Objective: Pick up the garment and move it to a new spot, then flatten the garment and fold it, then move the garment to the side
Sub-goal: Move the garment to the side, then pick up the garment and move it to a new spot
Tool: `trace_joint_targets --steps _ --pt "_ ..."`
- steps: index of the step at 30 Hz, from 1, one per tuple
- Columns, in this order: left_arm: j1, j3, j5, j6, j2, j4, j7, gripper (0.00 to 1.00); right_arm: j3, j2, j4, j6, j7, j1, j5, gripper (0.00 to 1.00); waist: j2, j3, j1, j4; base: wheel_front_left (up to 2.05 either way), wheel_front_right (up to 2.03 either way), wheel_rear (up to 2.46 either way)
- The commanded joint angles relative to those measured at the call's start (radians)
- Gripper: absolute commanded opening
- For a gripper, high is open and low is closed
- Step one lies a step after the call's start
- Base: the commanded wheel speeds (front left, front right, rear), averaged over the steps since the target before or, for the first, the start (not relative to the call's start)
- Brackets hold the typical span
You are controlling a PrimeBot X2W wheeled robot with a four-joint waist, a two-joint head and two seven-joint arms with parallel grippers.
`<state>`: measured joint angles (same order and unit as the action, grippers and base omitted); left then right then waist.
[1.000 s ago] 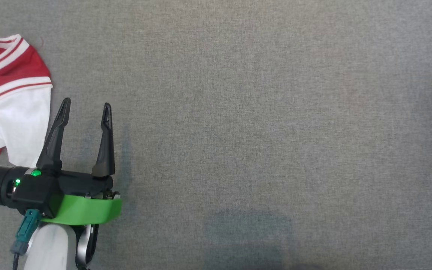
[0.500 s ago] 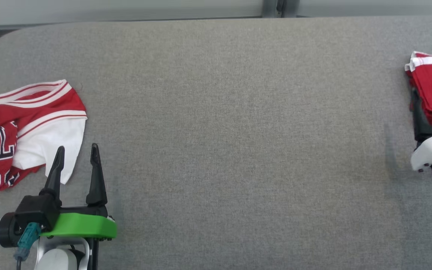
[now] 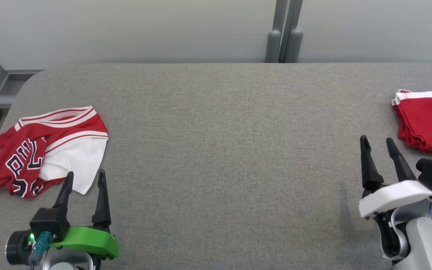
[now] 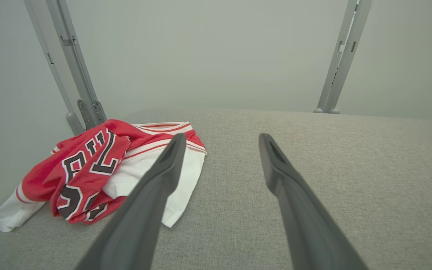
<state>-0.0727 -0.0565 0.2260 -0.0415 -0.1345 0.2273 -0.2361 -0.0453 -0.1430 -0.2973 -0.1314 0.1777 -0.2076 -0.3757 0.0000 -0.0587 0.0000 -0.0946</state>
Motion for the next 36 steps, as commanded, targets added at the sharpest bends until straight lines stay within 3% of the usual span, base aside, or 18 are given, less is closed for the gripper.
trace_joint_targets --steps 1,7,16,28,36 --pt "-0.004 -0.006 -0.010 -0.004 -0.002 0.011 -0.010 1.00 -0.002 0.013 0.012 0.001 0.001 0.032 -0.007 1.00 0.0000 0.022 0.0000 -0.009 0.00 0.00 0.00" --pt "0.026 -0.017 -0.014 -0.017 -0.004 0.055 -0.024 1.00 0.013 0.053 0.045 0.001 -0.006 0.114 -0.016 1.00 0.0000 0.051 0.0000 -0.010 0.00 0.00 0.00" --pt "0.057 -0.021 -0.025 -0.043 -0.016 0.049 -0.030 1.00 0.027 0.063 0.068 0.001 -0.034 0.203 0.016 1.00 0.0000 0.074 0.0000 0.005 0.00 0.00 0.00" --pt "0.071 -0.002 -0.035 -0.043 0.000 0.043 -0.029 1.00 0.021 0.072 0.093 0.001 -0.050 0.211 0.044 1.00 0.0000 0.070 0.0000 0.014 0.00 0.00 0.00" --pt "0.053 -0.010 -0.046 -0.045 0.005 0.048 -0.029 1.00 0.021 0.078 0.093 0.001 -0.042 0.214 0.040 1.00 0.0000 0.058 0.0000 -0.020 0.00 0.00 0.00"
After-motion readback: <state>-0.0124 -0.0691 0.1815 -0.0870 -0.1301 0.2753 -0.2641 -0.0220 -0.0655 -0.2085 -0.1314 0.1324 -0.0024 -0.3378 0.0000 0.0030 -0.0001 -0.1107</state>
